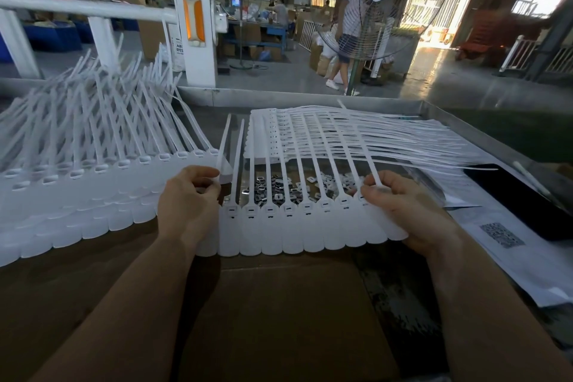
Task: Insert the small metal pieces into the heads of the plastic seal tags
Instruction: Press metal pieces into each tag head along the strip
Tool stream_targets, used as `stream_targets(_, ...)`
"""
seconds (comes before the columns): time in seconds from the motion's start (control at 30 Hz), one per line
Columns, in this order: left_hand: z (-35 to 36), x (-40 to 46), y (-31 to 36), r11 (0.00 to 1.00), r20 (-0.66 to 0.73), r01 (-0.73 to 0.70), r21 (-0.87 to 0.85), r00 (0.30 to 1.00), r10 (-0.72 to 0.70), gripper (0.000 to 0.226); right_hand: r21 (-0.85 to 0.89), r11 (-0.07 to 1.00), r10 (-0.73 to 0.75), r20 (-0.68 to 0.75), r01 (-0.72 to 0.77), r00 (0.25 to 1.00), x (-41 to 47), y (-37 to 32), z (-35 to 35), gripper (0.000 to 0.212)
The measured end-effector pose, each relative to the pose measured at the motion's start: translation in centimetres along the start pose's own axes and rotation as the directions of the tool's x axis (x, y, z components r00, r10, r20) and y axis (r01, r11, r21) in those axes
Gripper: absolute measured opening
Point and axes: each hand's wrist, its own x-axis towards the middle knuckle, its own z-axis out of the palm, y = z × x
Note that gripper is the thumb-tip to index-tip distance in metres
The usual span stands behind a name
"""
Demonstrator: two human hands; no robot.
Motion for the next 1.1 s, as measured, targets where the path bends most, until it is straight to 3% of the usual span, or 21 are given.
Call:
stream_targets(0.23,0.0,0.0,0.0,0.999,0.004,0.037,-0.026,0.999,-0.037,0.019,0.043,0.994,-0.099,0.046,0.097,0.994,-0.6,-0.6,0.2,0.012)
stream_targets(0.47,0.0,0.2,-0.1,0.995,0.004,0.086,-0.056,0.996,-0.086,0.023,0.121,0.980,-0.157,-0.023,0.159,0.987,-0.8,-0.9,0.4,0.015)
stream_targets(1.1,-0.1,0.3,0.5,0.941,0.014,0.228,-0.251,0.973,-0.232,0.042,0.256,0.936,-0.236,-0.053,0.242,0.970,-0.8,-1.2,0.6,0.009)
